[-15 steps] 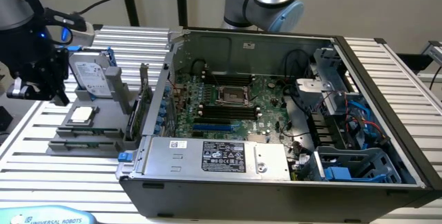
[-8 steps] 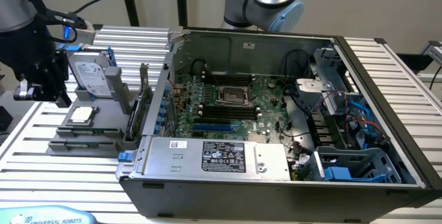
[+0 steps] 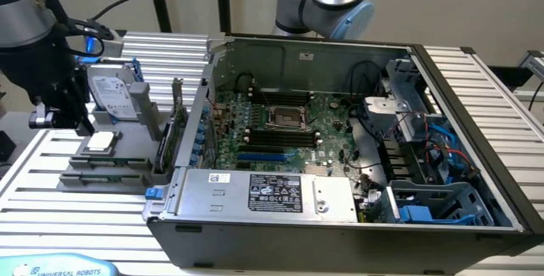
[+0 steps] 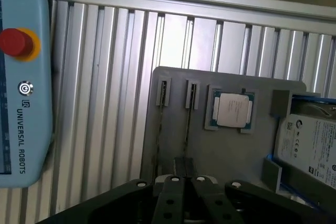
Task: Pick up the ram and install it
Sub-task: 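Pick up the ram and move it above insertion slot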
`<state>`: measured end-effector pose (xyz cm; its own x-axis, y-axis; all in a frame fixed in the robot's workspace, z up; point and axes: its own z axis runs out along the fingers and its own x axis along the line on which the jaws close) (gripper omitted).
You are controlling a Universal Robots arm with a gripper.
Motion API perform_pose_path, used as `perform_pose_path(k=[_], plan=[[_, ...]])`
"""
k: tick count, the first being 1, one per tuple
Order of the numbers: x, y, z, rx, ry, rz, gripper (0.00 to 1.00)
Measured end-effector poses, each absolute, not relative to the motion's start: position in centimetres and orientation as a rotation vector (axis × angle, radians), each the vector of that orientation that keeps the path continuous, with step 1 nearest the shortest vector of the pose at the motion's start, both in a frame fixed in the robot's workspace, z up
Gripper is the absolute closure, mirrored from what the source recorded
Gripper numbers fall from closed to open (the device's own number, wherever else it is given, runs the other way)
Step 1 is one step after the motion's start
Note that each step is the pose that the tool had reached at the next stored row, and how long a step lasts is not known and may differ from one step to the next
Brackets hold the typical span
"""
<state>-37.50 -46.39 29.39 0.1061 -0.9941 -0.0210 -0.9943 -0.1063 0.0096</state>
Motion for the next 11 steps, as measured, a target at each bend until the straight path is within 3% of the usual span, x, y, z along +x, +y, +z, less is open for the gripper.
perform_pose_path(k=[4, 6, 11], plan=[[-36.8, -46.9, 28.8, -2.332, 2.095, 0.036, 0.88], [-36.7, -47.4, 28.4, -2.331, 2.095, 0.037, 0.83], [-36.6, -48.4, 27.5, -2.331, 2.095, 0.039, 0.58]])
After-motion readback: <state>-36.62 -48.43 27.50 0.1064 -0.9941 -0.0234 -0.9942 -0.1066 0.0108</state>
